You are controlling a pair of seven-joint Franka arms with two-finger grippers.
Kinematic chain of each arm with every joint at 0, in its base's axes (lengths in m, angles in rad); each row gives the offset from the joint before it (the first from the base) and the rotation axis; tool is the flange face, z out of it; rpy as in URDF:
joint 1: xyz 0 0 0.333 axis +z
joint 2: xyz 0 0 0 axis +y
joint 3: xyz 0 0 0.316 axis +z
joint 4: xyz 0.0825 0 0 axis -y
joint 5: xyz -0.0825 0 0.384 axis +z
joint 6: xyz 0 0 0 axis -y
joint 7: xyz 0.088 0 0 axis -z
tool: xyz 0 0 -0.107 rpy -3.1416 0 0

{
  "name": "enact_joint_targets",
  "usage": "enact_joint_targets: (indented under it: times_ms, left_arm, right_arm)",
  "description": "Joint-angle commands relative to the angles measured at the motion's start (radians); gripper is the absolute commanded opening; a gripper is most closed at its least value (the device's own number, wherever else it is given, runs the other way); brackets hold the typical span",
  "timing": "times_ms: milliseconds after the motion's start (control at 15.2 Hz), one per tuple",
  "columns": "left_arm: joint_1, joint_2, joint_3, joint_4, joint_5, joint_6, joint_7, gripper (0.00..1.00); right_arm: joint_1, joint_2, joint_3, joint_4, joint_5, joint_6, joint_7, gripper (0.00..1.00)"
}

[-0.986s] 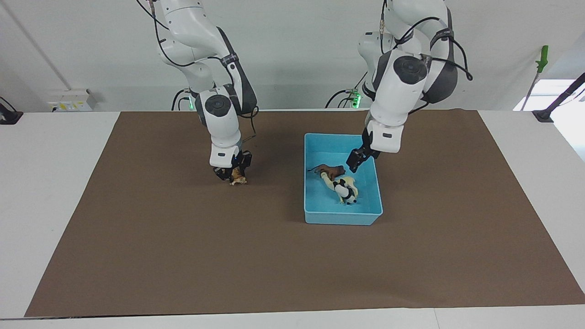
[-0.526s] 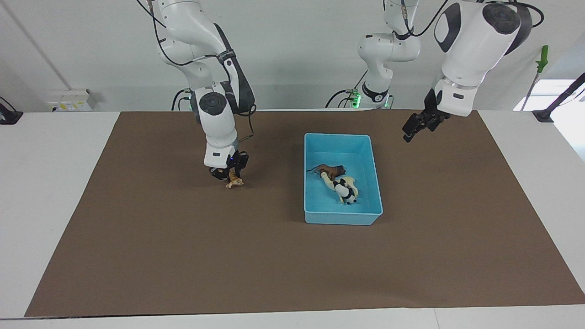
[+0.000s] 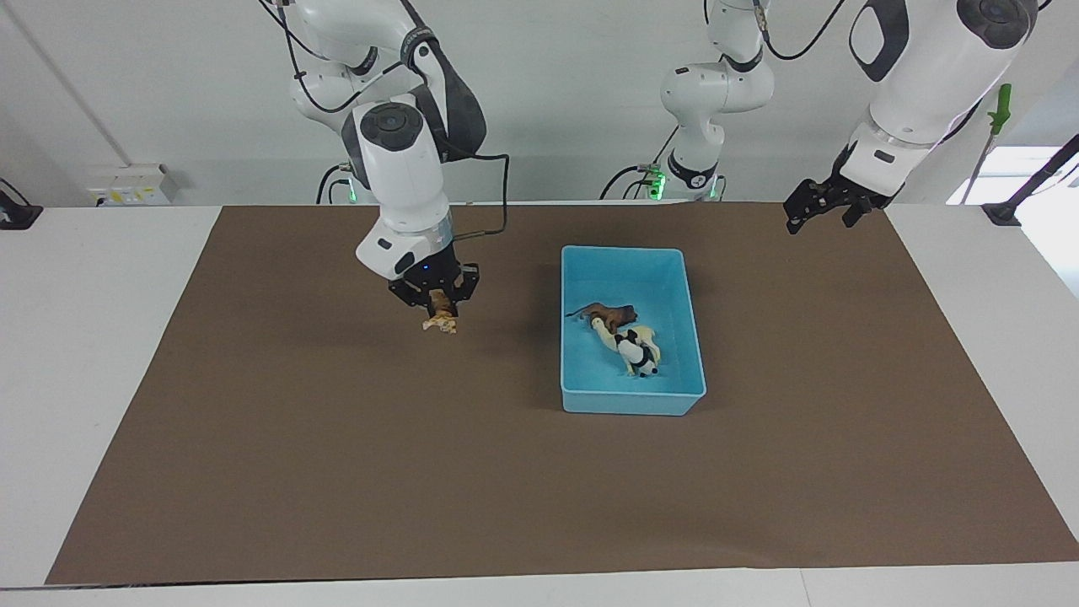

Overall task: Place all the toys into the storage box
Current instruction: 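Carry the tan animal into the box with the right gripper and release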

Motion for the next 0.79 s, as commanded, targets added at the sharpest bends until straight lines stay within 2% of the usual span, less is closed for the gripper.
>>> enact_joint_targets:
  times_ms: [0, 197, 329, 526, 657, 723]
  left_arm:
    - [0.023, 0.047, -0.032, 0.043, 0.008, -0.022, 0.028, 1.0]
    - [0.009, 0.037, -0.035, 0.043, 0.008, -0.022, 0.033, 1.0]
    - [0.007, 0.034, -0.034, 0.04, 0.006, -0.027, 0.045, 1.0]
    - [-0.006, 0.037, -0.029, 0.048, 0.012, -0.028, 0.12, 1.0]
    - [-0.013, 0.04, -0.026, 0.051, 0.015, -0.03, 0.134, 1.0]
    - [-0.029, 0.043, -0.025, 0.057, 0.014, -0.03, 0.132, 1.0]
  right_arm:
    - [0.018, 0.085, 0.004, 0.14, 0.049, -0.032, 0.18, 0.0]
    - [0.107, 0.14, 0.004, 0.206, 0.052, -0.015, 0.334, 0.0]
    - [0.213, 0.218, 0.002, 0.258, 0.046, 0.053, 0.473, 0.0]
    - [0.271, 0.384, 0.002, 0.461, 0.043, 0.086, 0.593, 0.0]
    - [0.298, 0.418, 0.002, 0.484, 0.041, 0.148, 0.618, 0.02]
    - [0.298, 0.418, 0.002, 0.481, 0.04, 0.167, 0.618, 0.49]
